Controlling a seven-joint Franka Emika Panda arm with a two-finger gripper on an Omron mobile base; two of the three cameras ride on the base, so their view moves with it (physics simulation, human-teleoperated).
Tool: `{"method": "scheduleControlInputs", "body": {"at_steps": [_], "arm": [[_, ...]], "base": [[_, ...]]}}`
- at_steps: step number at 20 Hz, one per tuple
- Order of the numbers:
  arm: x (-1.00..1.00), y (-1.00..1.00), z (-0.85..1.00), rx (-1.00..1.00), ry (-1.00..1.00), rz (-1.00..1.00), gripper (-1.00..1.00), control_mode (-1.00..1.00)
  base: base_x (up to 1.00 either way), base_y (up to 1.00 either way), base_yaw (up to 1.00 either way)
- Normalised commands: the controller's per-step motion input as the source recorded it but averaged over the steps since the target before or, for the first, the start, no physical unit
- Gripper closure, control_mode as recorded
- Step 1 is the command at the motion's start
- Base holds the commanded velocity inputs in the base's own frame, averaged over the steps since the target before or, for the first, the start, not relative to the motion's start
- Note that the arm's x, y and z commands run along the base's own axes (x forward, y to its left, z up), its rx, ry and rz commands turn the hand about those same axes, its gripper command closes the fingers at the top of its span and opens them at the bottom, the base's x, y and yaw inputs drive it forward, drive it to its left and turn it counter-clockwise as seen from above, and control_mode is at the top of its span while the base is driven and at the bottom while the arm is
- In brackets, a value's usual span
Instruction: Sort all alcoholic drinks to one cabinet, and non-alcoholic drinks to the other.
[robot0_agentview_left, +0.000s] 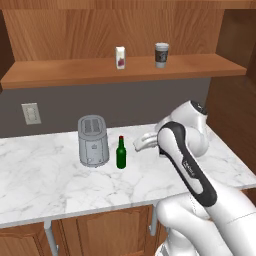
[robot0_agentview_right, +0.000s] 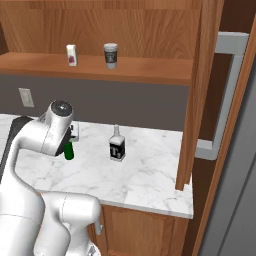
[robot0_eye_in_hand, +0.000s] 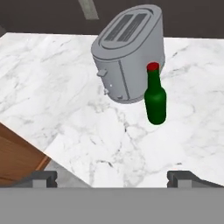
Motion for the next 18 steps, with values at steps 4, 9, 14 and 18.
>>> {"method": "scheduleControlInputs", "body": {"at_steps": [4, 9, 14, 18], "arm": [[0.27, 0.00, -0.30, 0.08, 0.00, 0.18, -1.00, -1.00], [0.36, 0.00, -0.20, 0.06, 0.00, 0.13, -1.00, -1.00], [0.28, 0.00, -0.16, 0.06, 0.00, 0.05, -1.00, -1.00], [0.19, 0.00, -0.16, 0.04, 0.00, 0.02, -1.00, -1.00]], "base": [[0.00, 0.00, 0.00], [0.00, 0.00, 0.00], [0.00, 0.00, 0.00], [0.00, 0.00, 0.00]]}}
